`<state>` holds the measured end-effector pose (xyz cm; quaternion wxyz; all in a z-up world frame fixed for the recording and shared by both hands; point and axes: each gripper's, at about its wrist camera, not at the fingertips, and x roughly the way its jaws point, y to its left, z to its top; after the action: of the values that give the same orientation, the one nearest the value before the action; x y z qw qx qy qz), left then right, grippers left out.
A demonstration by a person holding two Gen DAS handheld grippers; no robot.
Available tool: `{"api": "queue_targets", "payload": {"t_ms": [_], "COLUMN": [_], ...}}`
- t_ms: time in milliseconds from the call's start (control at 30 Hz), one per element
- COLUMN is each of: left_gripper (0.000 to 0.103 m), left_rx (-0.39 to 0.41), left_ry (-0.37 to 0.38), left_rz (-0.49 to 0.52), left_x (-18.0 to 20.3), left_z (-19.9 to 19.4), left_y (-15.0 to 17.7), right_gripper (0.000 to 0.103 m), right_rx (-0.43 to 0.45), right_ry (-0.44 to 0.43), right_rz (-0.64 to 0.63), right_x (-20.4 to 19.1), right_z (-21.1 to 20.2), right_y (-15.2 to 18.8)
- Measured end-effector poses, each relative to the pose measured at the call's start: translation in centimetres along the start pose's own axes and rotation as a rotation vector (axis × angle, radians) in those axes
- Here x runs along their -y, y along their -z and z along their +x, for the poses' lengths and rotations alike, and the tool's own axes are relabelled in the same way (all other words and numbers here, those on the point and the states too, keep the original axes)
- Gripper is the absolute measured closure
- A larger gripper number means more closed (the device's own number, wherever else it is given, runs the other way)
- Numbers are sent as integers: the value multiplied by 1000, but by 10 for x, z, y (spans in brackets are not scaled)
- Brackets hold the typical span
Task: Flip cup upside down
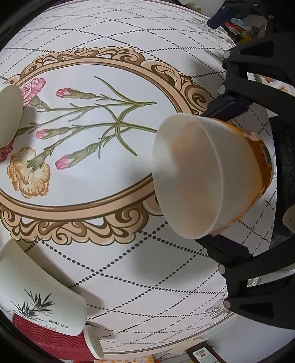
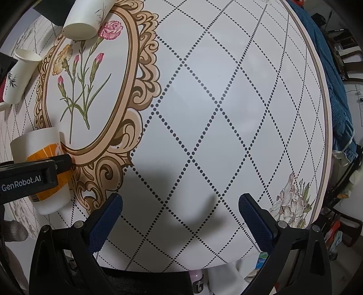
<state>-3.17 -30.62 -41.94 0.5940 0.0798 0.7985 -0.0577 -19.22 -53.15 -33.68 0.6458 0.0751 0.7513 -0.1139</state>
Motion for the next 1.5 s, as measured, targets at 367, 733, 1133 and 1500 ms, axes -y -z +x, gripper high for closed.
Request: {"api": "queue_targets", "payload": {"t_ms": [367,733,1133,1500], "left_gripper": [15,15,15,5], "left_rx": [79,240,233,232], "left_ry": [57,51,42,-23], "left_rz": [-12,-94,-325,-388], "left_x": [-8,-62,-160,-199], "left_z": [-37,-88,-82,-37], "left_y": [31,59,140,146], "right_gripper": [0,0,0,0], "right_rx": [28,82,62,-67], "right_ry": [-23,-128,-171,-160], "right_rz": [18,-9,-171,-362], "right_x": [-8,-48,-118,-177], "right_z": [-25,-74,-85,-79], "right_y": [2,24,31,28]}}
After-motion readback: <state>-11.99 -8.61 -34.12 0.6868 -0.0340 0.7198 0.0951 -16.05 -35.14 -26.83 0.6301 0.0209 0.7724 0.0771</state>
